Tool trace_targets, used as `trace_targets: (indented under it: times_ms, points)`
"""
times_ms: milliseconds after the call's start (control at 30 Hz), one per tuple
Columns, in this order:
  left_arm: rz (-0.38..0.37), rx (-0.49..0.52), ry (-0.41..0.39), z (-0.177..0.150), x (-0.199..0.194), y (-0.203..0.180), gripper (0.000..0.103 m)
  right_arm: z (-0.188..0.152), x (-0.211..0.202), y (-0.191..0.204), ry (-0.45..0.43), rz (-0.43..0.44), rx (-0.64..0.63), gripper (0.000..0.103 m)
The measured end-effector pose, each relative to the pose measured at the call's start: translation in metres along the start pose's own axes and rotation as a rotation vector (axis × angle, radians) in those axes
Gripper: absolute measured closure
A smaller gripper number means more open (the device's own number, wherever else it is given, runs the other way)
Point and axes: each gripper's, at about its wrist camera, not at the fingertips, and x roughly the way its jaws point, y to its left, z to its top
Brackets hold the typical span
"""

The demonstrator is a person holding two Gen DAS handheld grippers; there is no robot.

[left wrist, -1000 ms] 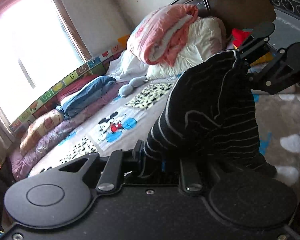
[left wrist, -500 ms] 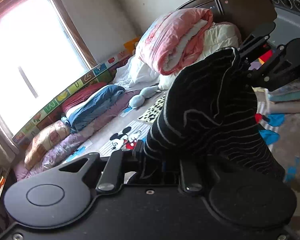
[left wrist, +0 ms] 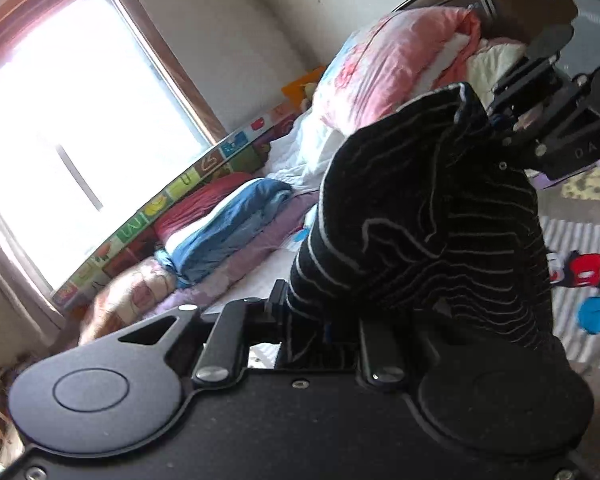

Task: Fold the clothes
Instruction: 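Lift the striped shirt with both grippers and shake it open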

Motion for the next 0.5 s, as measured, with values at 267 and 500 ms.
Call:
trace_targets:
  times_ms: [267,500]
  points:
    - [0.099,0.011,0.002,-0.002,0.031,0.001,0.088,0.017,0.046,-0.027,-0.042,-0.121,-0.012,0.085]
    - [0.052,0.079,0.027,-0.05,0.02,-0.03,0.088,-0.019,0.056,-0.005,-0.031,-0.131,-0.142,0.086]
